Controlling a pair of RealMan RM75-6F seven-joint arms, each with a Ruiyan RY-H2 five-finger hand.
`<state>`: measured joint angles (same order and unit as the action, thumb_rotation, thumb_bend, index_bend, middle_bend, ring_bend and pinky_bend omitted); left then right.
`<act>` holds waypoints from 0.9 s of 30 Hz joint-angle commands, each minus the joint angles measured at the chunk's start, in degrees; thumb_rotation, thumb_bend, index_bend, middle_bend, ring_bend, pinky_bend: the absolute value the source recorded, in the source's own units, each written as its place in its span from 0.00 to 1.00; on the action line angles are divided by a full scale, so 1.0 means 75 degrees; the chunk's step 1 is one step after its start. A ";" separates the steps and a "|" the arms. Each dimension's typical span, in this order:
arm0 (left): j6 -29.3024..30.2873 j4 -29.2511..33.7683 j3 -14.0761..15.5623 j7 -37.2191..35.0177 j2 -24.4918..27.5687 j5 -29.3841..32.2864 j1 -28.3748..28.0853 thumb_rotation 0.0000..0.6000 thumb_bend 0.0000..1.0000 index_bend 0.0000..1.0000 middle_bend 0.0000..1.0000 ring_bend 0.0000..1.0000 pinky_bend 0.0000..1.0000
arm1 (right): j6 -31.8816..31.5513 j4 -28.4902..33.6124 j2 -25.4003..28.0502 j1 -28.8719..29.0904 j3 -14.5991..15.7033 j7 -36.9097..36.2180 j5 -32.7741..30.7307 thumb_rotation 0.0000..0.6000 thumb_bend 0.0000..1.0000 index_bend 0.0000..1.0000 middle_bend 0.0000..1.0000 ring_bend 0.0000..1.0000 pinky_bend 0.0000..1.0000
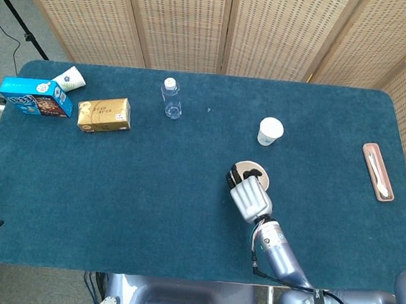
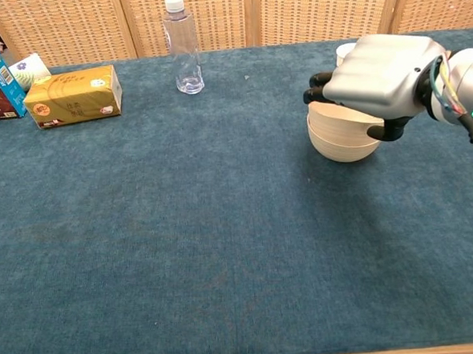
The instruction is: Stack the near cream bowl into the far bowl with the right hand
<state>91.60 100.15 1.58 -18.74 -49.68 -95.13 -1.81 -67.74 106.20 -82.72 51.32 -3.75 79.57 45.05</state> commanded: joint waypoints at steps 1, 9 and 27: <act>0.0000 0.0003 0.0001 0.0001 0.0001 0.0002 0.0002 1.00 0.00 0.00 0.00 0.00 0.00 | -0.0183 0.0400 0.0170 -0.0059 0.0090 -0.0295 0.0341 1.00 0.43 0.05 0.05 0.21 0.27; 0.0032 -0.0007 0.0005 -0.0053 0.0014 -0.0012 0.0018 1.00 0.00 0.00 0.00 0.00 0.00 | -0.0121 0.1021 0.0503 -0.0403 0.0577 -0.1250 0.1111 1.00 0.43 0.00 0.00 0.08 0.18; -0.0003 0.0007 0.0010 -0.0022 0.0013 -0.0013 0.0009 1.00 0.00 0.00 0.00 0.00 0.00 | 0.0064 0.0545 0.0909 -0.0984 0.1018 -0.2827 0.1937 1.00 0.43 0.01 0.02 0.08 0.17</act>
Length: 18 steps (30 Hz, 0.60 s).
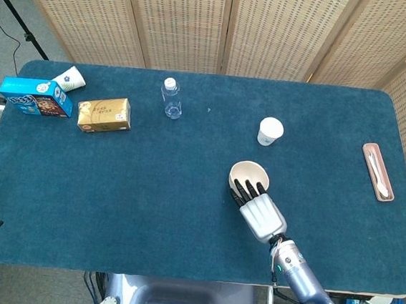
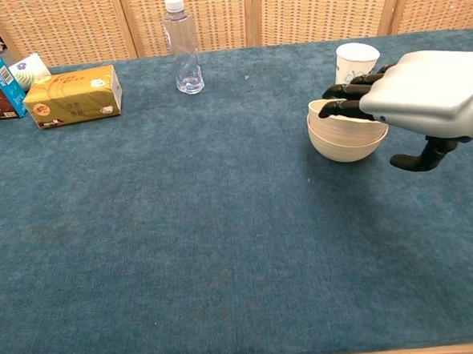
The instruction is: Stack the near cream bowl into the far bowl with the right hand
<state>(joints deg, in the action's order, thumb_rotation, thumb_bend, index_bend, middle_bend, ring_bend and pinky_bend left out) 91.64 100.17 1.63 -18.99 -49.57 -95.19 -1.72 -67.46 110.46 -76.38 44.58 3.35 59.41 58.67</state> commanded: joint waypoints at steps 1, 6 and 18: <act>-0.0013 0.0007 0.0004 0.0023 -0.0003 -0.0006 -0.0006 1.00 0.00 0.00 0.00 0.00 0.00 | 0.0040 -0.0032 0.0076 -0.0119 0.0104 -0.0191 0.0156 1.00 0.43 0.01 0.02 0.08 0.16; 0.0041 0.0005 0.0000 -0.0015 -0.0003 -0.0005 0.0020 1.00 0.00 0.00 0.00 0.00 0.00 | 0.0073 -0.0209 0.0023 -0.0287 0.0178 -0.0497 0.0313 1.00 0.43 0.02 0.02 0.08 0.16; 0.0067 -0.0009 -0.0004 -0.0041 -0.0002 -0.0004 0.0032 1.00 0.00 0.00 0.00 0.00 0.00 | 0.0246 -0.0736 -0.0375 -0.0523 0.0254 -0.0742 0.0497 1.00 0.43 0.02 0.03 0.08 0.16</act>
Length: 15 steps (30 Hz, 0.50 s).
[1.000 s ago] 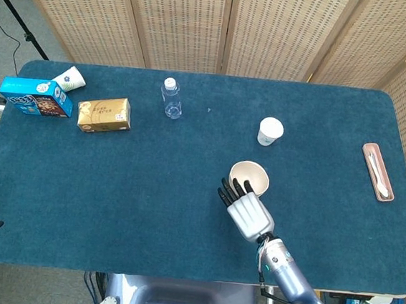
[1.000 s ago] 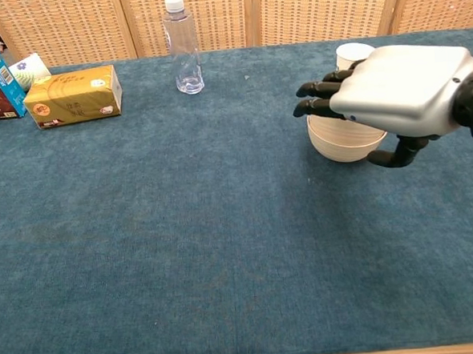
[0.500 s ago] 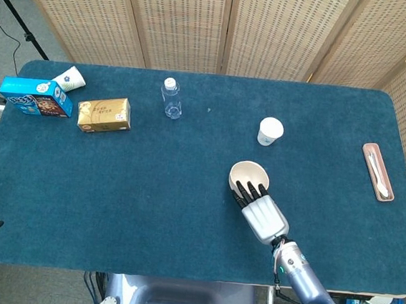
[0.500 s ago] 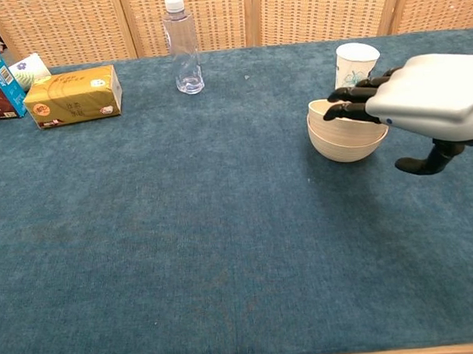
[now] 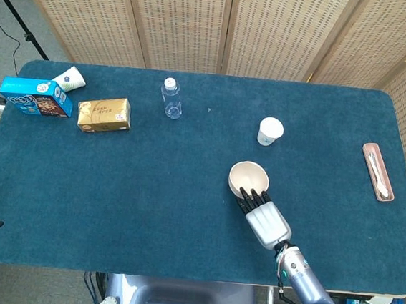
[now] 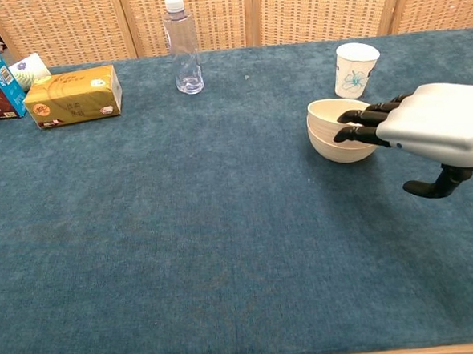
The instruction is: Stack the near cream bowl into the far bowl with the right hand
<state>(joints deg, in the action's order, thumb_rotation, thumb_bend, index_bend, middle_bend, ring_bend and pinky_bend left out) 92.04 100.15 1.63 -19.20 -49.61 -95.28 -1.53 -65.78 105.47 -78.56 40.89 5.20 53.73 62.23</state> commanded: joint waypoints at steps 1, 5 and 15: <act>0.0017 -0.0013 -0.0006 -0.0029 0.0005 0.0013 0.0010 1.00 0.00 0.00 0.00 0.00 0.00 | 0.0020 -0.0110 -0.0143 -0.0050 0.0014 0.0021 0.0052 1.00 0.43 0.02 0.03 0.08 0.16; 0.0014 -0.0024 -0.0011 -0.0069 0.0010 0.0019 0.0005 1.00 0.00 0.00 0.00 0.00 0.00 | -0.0051 -0.0244 -0.0353 -0.0126 0.0031 0.0105 0.0166 1.00 0.43 0.02 0.03 0.08 0.16; 0.0048 -0.0055 -0.0021 -0.0156 0.0021 0.0033 0.0019 1.00 0.00 0.00 0.00 0.00 0.00 | -0.0138 -0.0487 -0.0665 -0.0209 -0.0126 0.0234 0.0222 1.00 0.43 0.02 0.03 0.08 0.16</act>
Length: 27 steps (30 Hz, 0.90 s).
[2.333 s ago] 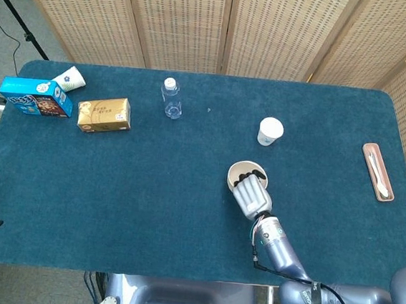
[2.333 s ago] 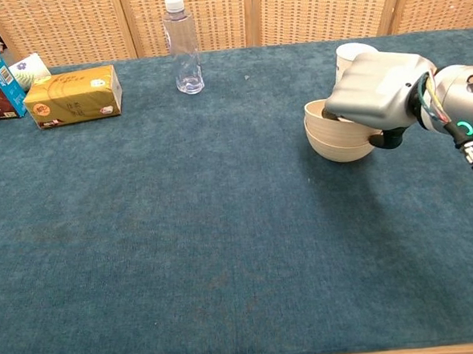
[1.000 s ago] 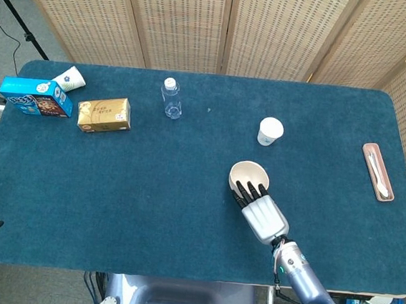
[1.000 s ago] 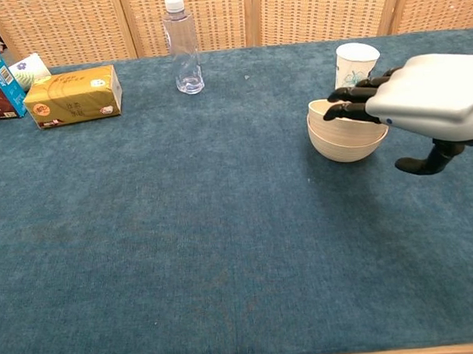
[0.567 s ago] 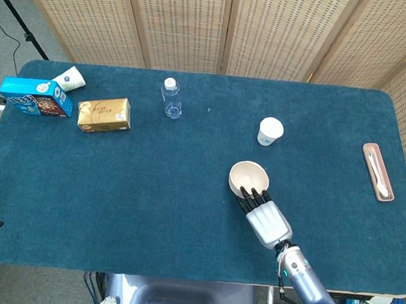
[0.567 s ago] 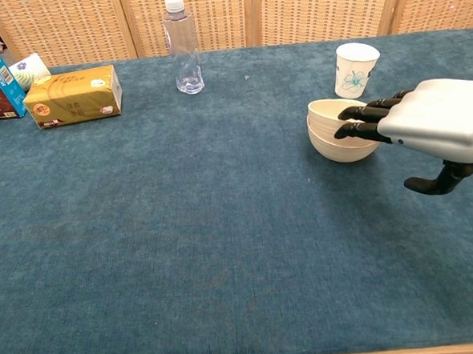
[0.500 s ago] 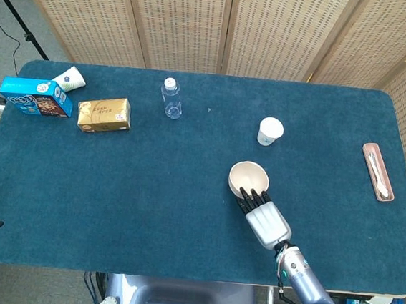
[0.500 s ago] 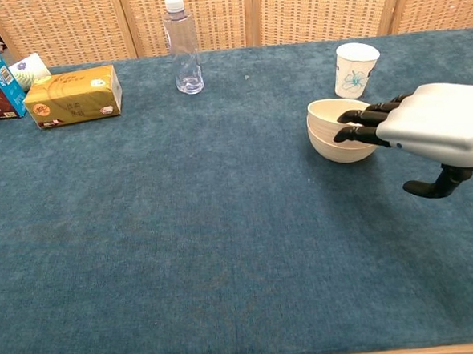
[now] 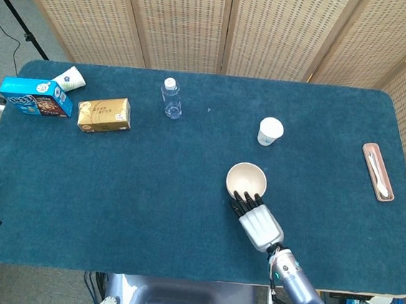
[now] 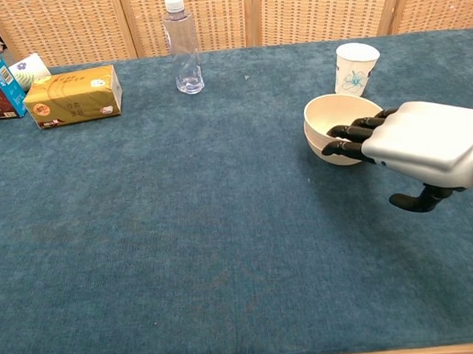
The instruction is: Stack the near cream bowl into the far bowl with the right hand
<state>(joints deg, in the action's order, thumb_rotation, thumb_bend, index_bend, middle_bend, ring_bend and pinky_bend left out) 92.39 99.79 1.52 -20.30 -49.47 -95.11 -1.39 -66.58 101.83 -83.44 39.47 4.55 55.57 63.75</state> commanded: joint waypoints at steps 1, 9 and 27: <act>-0.0004 -0.0011 -0.0008 -0.0016 0.0002 0.0015 -0.0003 1.00 0.00 0.00 0.00 0.00 0.00 | -0.0062 0.0026 0.0001 -0.0031 -0.0075 -0.0027 0.0062 1.00 0.43 0.02 0.03 0.08 0.16; -0.0009 0.0002 -0.0002 0.0002 0.0003 -0.0003 -0.0004 1.00 0.00 0.00 0.00 0.00 0.00 | -0.0177 0.0320 0.0211 -0.0066 -0.0243 0.0014 0.0173 1.00 0.43 0.02 0.03 0.08 0.16; -0.0060 0.0030 0.0000 0.0081 -0.0014 -0.0008 -0.0024 1.00 0.00 0.00 0.00 0.00 0.00 | -0.0042 0.0396 -0.0029 -0.0060 -0.0367 0.0437 0.0250 1.00 0.43 0.02 0.03 0.08 0.15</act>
<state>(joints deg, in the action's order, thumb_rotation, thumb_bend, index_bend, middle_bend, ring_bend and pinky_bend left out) 91.95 100.01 1.50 -19.70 -49.58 -95.16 -1.56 -67.18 104.98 -83.21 38.68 2.29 58.32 66.18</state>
